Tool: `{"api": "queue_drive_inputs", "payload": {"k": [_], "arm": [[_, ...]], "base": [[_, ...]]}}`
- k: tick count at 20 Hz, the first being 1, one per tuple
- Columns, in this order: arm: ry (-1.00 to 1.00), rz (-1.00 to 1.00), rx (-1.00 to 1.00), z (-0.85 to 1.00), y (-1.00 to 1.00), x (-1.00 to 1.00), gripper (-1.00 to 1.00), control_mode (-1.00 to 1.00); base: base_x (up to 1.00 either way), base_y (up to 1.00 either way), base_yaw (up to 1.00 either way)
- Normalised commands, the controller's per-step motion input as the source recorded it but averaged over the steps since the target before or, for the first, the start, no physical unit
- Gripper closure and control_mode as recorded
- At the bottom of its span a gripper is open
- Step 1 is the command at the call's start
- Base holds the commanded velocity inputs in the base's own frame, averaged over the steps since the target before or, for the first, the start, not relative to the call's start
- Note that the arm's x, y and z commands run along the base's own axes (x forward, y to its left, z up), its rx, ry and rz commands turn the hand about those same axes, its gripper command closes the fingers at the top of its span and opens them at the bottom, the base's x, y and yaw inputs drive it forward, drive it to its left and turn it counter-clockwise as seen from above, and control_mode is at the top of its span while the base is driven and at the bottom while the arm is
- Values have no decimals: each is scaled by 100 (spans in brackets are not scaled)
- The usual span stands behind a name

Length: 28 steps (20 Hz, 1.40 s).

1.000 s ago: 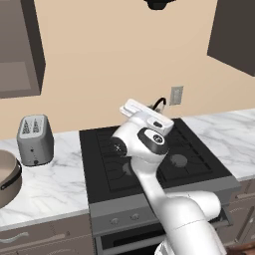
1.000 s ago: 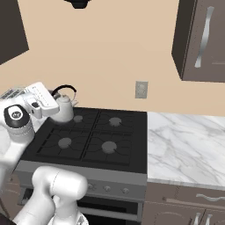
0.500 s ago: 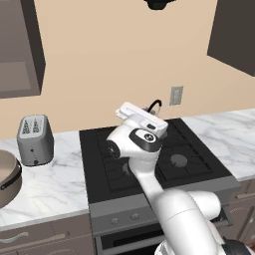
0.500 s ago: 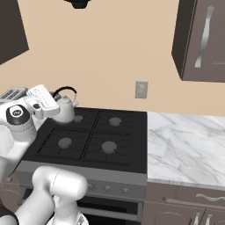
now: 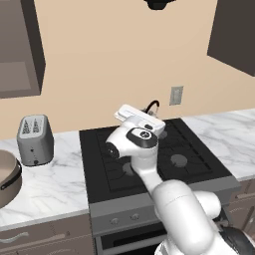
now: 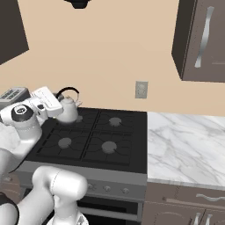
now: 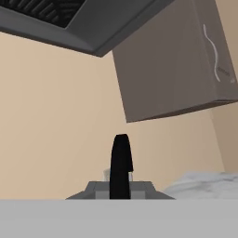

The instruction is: Pick the kettle from the cabinet and place it on a stove burner. Then pick the pot from the counter and place it on another stove burner. Finally, turn both burners on.

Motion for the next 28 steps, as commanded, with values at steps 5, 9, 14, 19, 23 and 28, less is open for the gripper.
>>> {"api": "queue_drive_inputs", "payload": {"k": [5,9,14,19,23,28], "arm": [[0,0,-2,-14,8,25,100,-100],[0,0,0,-12,14,24,100,-100],[0,0,0,-5,11,8,100,-100],[0,0,0,-5,3,16,100,-100],[0,0,0,-8,5,25,100,-100],[0,0,0,-9,5,26,100,-100]], "base": [[0,0,0],[0,0,0],[0,0,0],[0,0,0],[0,0,0],[0,0,0]]}}
